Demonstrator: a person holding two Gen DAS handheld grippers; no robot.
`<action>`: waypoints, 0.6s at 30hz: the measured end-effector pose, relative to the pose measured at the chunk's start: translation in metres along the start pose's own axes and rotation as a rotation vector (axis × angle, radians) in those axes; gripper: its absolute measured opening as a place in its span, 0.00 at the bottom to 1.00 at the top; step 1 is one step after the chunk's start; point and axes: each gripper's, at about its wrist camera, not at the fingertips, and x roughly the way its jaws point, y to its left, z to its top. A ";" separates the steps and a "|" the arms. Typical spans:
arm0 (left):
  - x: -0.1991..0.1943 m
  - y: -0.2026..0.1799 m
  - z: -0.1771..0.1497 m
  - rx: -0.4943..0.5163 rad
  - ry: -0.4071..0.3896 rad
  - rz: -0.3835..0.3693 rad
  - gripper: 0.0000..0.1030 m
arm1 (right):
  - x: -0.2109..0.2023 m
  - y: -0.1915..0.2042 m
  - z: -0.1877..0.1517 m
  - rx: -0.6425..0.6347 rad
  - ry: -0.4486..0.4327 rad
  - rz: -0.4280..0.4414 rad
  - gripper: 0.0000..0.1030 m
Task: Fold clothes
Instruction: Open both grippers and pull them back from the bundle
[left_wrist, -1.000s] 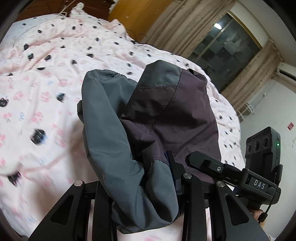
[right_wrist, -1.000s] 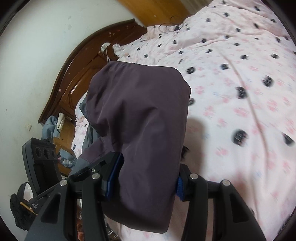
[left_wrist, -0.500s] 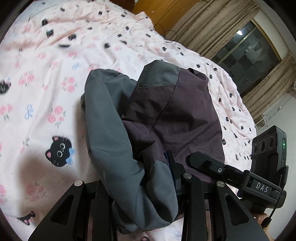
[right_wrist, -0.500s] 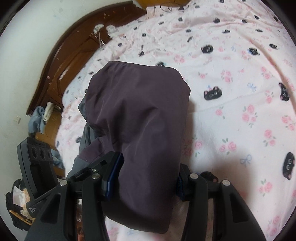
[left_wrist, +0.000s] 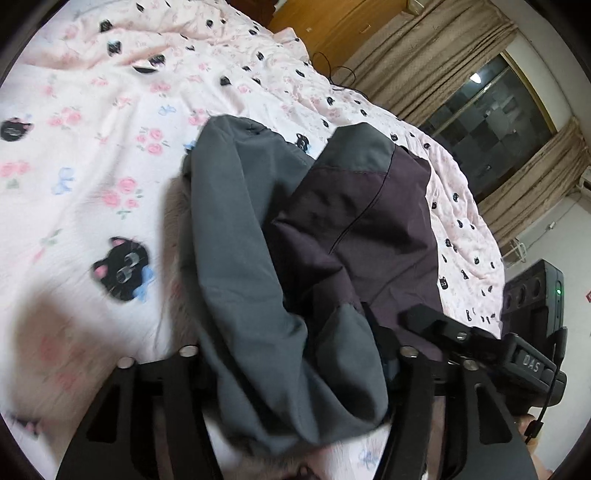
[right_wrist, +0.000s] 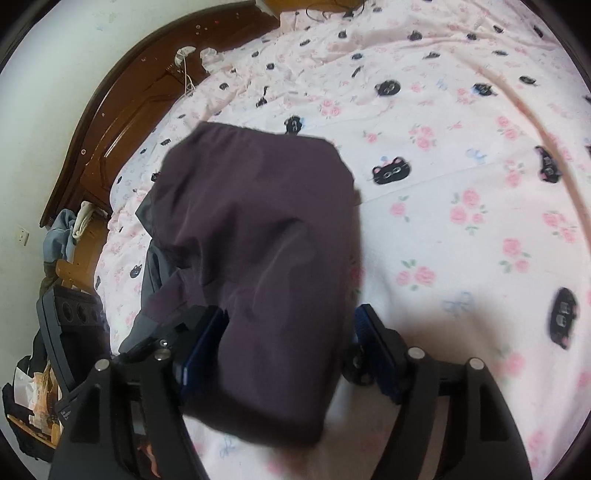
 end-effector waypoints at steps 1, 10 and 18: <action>-0.008 -0.002 -0.002 0.001 -0.020 0.017 0.65 | -0.006 0.000 -0.002 -0.004 -0.009 0.003 0.79; -0.080 -0.057 -0.031 0.212 -0.194 0.292 0.67 | -0.075 0.010 -0.037 -0.104 -0.100 -0.084 0.81; -0.122 -0.093 -0.061 0.219 -0.216 0.334 0.67 | -0.132 0.055 -0.087 -0.249 -0.206 -0.242 0.91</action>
